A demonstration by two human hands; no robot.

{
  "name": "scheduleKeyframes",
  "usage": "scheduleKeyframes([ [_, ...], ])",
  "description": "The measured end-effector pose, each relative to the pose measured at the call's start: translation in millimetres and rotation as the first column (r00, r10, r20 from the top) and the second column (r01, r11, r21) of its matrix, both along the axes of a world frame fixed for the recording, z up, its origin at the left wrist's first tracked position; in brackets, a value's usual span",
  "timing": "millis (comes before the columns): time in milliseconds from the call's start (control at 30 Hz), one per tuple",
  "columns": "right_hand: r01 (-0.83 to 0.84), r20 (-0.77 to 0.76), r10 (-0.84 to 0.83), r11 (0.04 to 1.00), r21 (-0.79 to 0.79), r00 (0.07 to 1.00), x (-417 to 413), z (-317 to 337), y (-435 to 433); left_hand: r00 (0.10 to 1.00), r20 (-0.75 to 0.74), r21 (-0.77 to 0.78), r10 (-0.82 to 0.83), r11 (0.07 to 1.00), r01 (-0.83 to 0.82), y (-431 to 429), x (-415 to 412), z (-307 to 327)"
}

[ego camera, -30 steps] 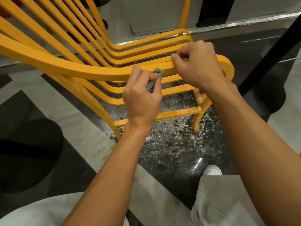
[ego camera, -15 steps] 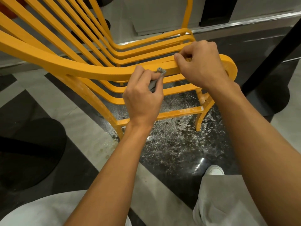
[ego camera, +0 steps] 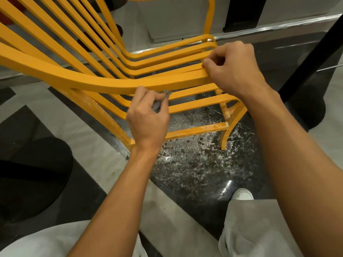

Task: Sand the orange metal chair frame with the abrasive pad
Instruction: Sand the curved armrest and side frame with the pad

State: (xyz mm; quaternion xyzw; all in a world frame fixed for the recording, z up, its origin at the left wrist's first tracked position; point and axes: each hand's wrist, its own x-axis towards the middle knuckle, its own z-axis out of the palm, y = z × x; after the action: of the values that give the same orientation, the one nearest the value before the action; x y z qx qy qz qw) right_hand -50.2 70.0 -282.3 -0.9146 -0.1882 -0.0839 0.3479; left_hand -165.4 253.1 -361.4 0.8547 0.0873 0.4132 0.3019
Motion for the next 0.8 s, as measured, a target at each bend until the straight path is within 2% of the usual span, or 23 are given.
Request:
scheduleKeyframes([
  [233, 0.055, -0.083, -0.052, 0.998, 0.036, 0.995, 8, -2, -29, 0.994, 0.088, 0.028, -0.066, 0.998, 0.064, -21, 10, 21],
  [433, 0.052, -0.13, -0.04, 0.994, 0.091, 0.991, 8, -8, -30, 0.995, 0.056, 0.096, -0.085, 0.992, 0.08, -38, 20, 16],
  [533, 0.044, -0.142, -0.028, 0.993, 0.107, 0.989, 8, -8, -29, 0.999, 0.019, 0.081, -0.037, 0.996, 0.035, -32, 14, 8],
  [633, 0.049, -0.15, -0.032, 0.993, 0.112, 0.988, 10, -9, -31, 0.999, 0.047, 0.024, 0.013, 1.0, -0.014, -20, 5, 5],
  [800, 0.055, -0.128, -0.042, 0.993, 0.104, 0.991, 11, -11, -27, 0.991, 0.108, 0.077, -0.08, 0.994, 0.072, -34, 17, 17],
])
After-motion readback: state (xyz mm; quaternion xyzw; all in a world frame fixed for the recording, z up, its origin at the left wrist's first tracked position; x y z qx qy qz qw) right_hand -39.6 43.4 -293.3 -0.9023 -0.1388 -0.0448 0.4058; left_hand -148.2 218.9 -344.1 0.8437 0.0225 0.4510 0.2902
